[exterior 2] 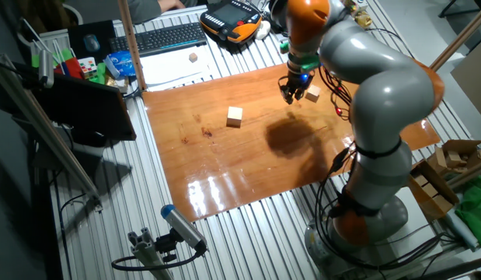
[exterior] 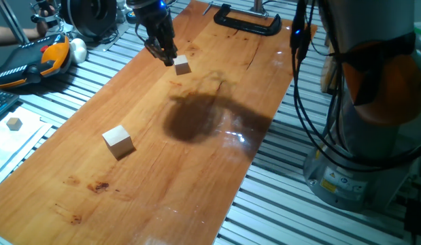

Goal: Pick up the small block on the left and move it to the right

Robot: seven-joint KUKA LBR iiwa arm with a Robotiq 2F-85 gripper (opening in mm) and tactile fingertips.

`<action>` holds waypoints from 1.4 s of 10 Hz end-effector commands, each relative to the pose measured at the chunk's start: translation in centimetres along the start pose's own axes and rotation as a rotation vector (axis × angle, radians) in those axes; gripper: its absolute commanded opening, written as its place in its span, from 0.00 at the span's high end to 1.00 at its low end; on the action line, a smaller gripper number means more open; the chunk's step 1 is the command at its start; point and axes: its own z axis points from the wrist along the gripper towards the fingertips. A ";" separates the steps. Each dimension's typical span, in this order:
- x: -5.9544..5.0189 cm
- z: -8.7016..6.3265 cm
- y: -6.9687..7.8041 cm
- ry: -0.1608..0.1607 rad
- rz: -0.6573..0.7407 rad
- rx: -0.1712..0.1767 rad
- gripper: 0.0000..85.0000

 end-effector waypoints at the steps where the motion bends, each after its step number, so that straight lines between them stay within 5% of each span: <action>1: 0.0 0.0 0.0 -0.001 -0.169 0.042 0.99; 14: 0.0 0.0 0.0 -0.007 -0.154 0.040 0.99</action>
